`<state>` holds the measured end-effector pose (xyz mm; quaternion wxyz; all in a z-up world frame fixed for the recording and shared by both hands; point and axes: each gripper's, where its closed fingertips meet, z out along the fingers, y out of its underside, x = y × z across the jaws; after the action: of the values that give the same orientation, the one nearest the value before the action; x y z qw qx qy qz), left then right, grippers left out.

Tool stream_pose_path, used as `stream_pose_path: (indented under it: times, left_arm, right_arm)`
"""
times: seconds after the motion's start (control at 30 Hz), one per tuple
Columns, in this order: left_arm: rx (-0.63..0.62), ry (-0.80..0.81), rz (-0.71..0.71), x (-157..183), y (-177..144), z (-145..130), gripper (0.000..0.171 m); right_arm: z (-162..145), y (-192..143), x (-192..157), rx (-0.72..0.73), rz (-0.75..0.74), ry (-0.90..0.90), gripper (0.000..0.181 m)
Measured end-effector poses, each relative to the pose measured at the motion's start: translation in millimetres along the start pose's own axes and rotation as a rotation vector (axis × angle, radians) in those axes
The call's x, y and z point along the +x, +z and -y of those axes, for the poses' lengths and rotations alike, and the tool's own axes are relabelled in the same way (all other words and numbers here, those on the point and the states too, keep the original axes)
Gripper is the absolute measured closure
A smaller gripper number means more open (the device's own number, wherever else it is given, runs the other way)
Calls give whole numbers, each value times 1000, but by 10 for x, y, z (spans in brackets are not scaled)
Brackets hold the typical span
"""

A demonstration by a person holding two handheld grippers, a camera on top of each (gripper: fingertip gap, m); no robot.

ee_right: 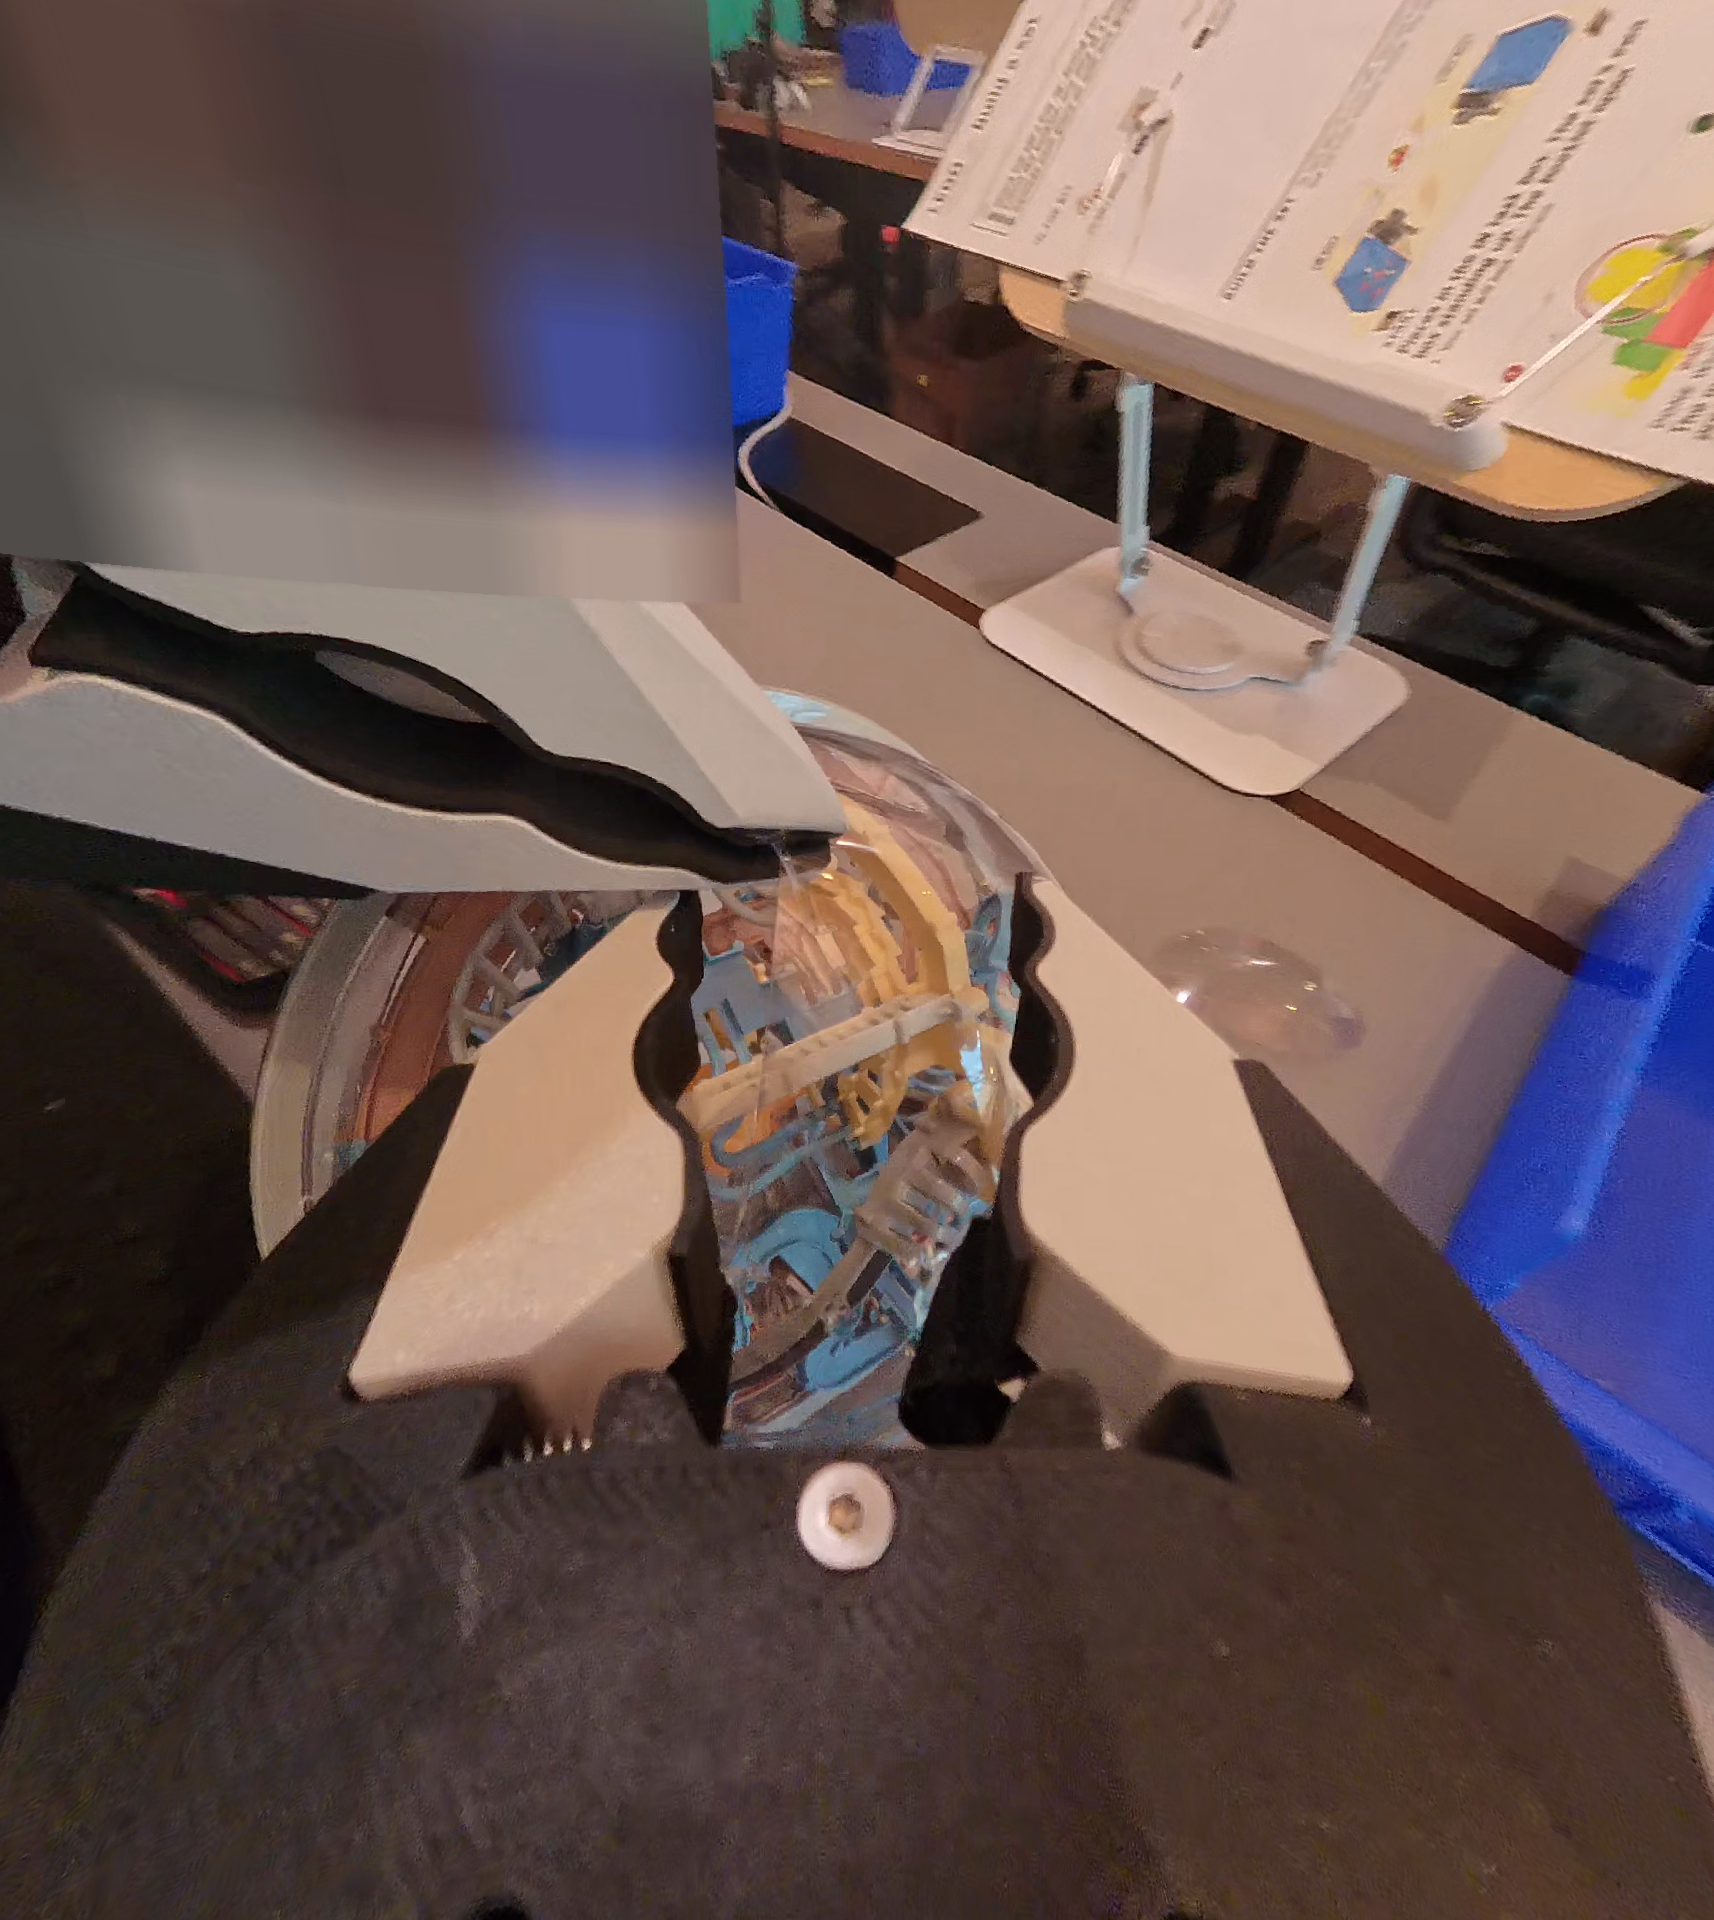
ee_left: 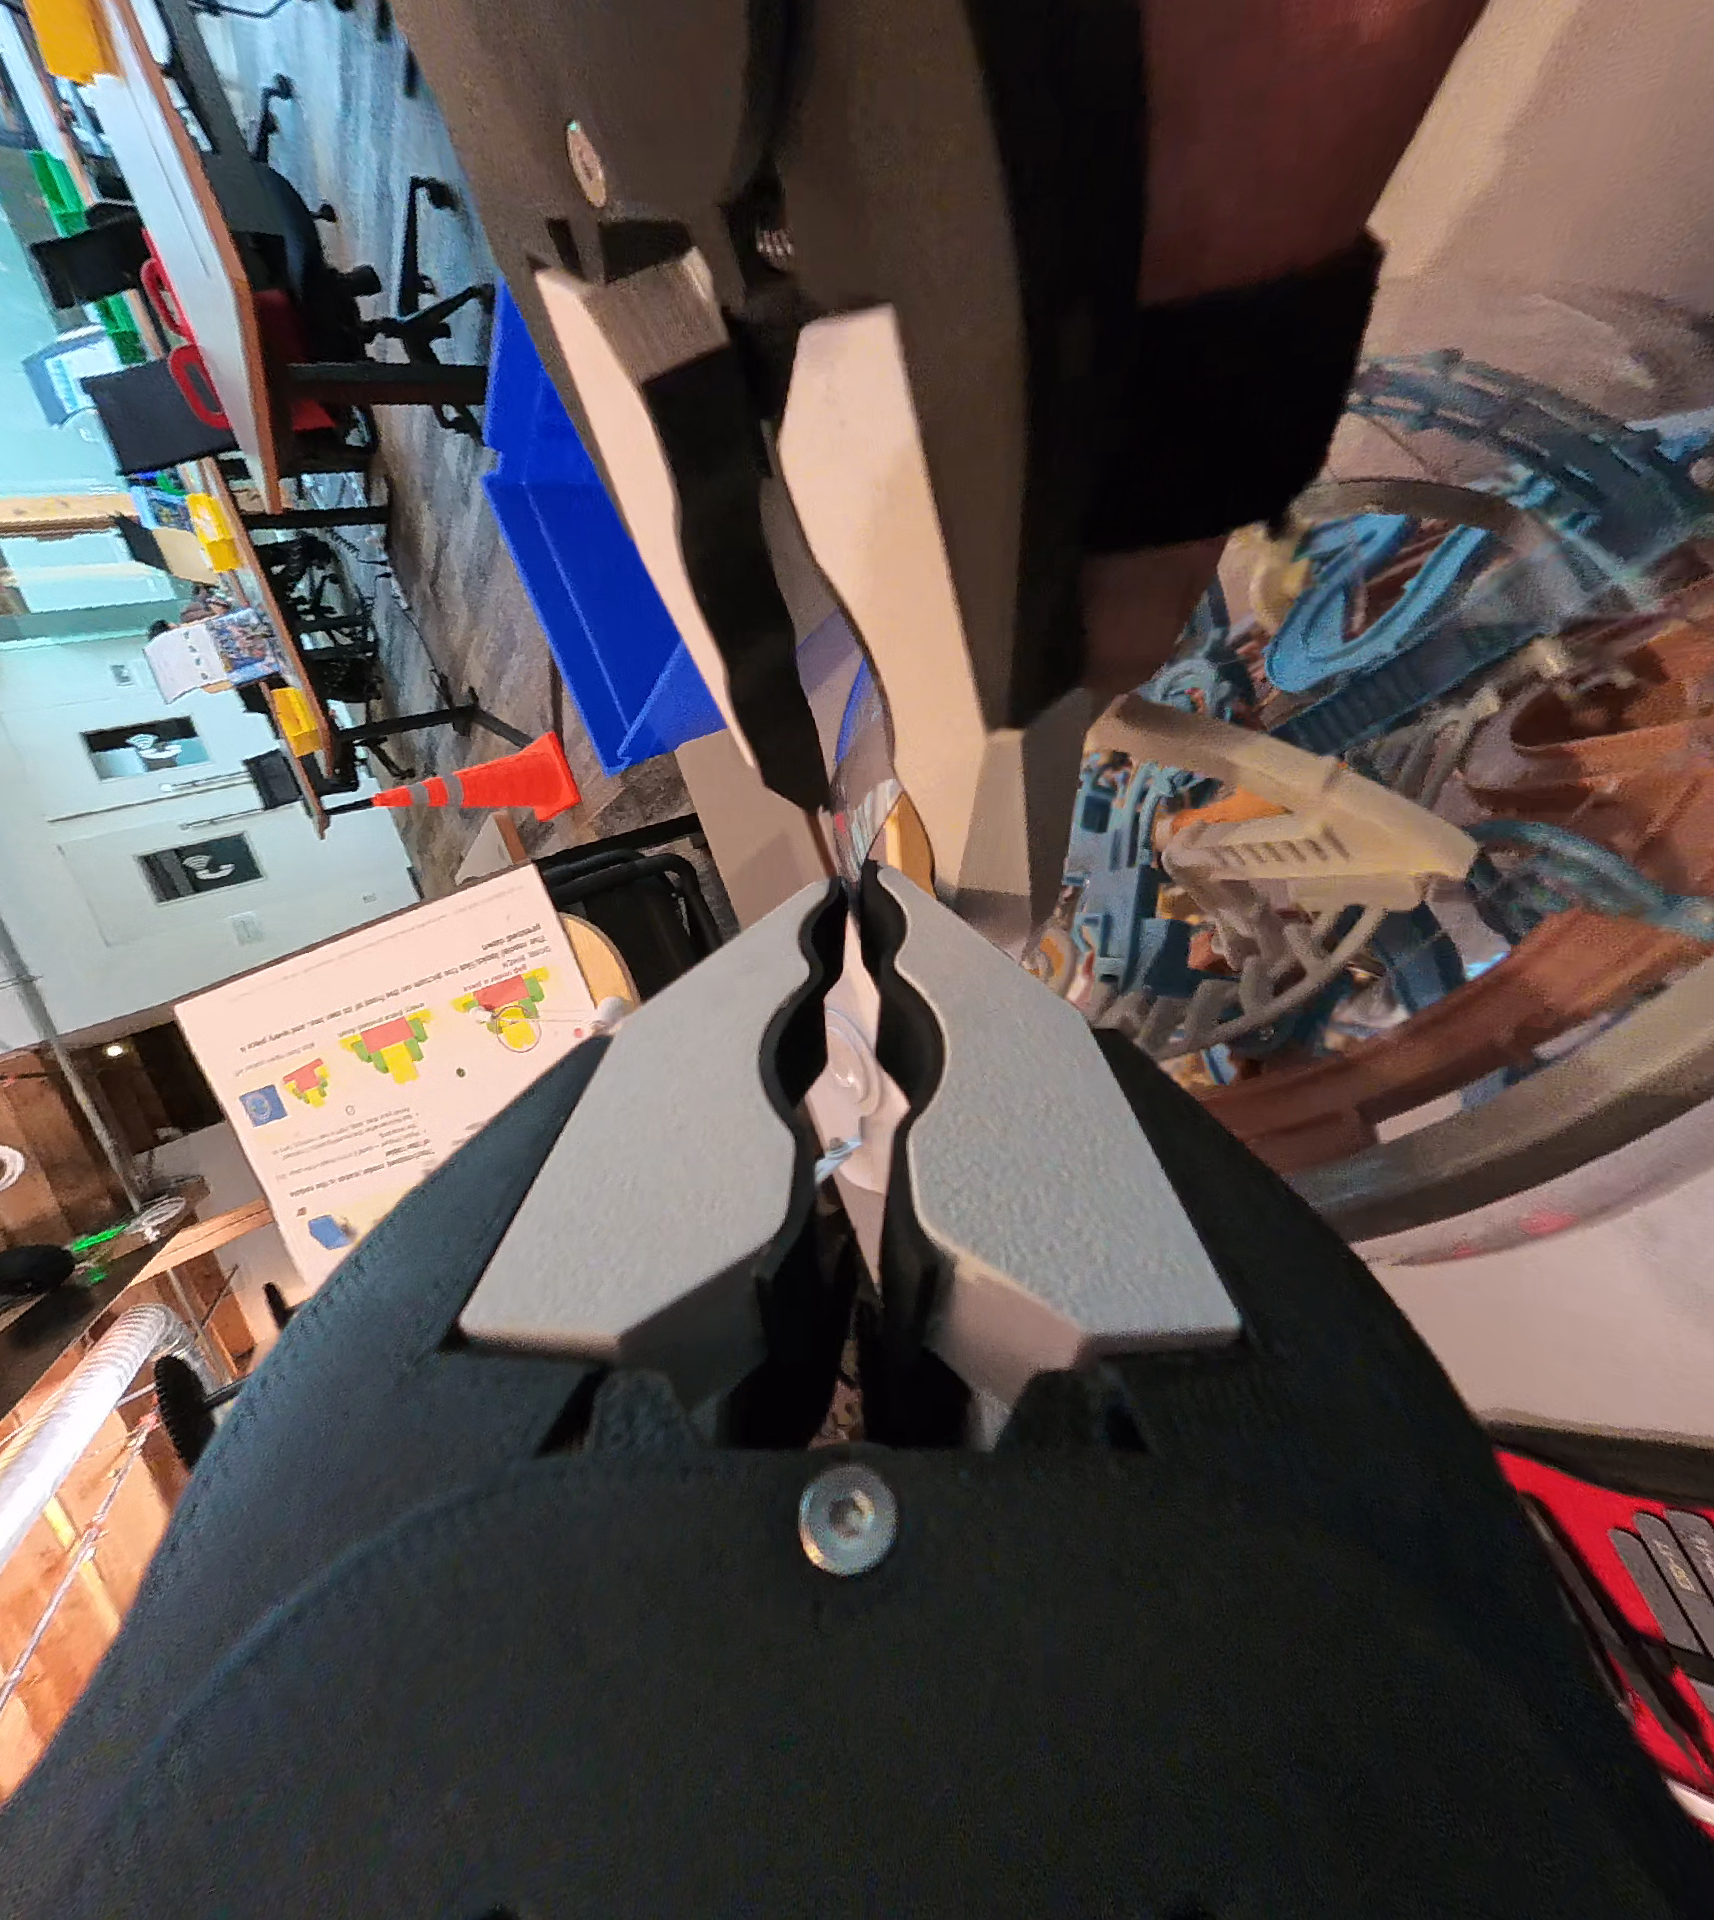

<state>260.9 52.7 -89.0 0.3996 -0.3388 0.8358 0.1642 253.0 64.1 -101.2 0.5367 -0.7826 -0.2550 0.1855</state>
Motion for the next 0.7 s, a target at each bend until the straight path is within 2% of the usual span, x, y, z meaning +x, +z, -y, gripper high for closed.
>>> stream_pose_path:
  times: [0.23, 0.37, 0.7]
  left_arm:
    - [14, 5, -25, 41, -6, -16, 171]
    - [32, 4, -38, 107, -47, -26, 171]
    - [94, -54, -41, 221, -149, -21, 171]
  right_arm:
    - [-41, -14, 47, -9, -41, -81, 147]
    - [-61, -20, -37, -22, -37, -143, 150]
    - [-75, 9, -187, -10, -73, -263, 175]
